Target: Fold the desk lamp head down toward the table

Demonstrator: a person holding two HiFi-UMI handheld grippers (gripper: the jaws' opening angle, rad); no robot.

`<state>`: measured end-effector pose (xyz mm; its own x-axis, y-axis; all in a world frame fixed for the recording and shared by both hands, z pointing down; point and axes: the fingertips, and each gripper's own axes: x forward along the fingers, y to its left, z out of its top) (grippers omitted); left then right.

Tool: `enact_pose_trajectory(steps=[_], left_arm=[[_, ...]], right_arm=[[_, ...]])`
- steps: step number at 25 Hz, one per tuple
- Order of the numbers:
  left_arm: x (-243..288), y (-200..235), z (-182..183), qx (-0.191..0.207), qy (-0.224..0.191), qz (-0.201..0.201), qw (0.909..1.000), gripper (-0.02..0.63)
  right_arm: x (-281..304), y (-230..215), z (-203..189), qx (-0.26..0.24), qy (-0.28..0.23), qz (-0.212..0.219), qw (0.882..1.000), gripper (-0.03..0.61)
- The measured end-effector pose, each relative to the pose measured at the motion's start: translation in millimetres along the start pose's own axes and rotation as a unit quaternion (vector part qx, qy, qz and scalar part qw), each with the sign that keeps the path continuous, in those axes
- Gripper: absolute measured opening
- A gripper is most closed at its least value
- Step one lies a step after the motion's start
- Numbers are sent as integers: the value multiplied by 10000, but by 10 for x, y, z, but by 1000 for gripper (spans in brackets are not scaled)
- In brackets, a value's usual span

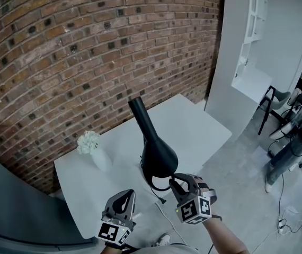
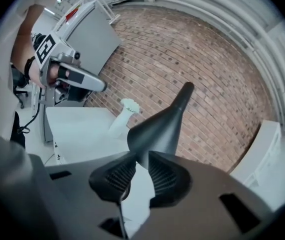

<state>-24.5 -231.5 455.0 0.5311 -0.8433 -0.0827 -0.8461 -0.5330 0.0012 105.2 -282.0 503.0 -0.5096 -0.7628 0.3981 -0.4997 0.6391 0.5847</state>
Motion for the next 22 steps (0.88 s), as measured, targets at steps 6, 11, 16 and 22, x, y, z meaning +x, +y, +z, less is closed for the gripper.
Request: enact_pose_trajectory(steps=[6,11,16,22], left_arm=[[-54,-50,6,-16,8,-91,10000,8],[-126,-53,15,-20,39,-176,9998,8],[-176,-55,66,-1,17,-268,9996,8],[-265,-36,88,24,10,-343,9994,8]], right_arm=[[-143,-56,94,555,-204,-200,9980,80],[-272,-128,201,1047,-413,-403,9928,76],[-384,-158,348,1564,-695,-498,9840,66],[-463,-104,457,2033,-930,-562,9731,61]])
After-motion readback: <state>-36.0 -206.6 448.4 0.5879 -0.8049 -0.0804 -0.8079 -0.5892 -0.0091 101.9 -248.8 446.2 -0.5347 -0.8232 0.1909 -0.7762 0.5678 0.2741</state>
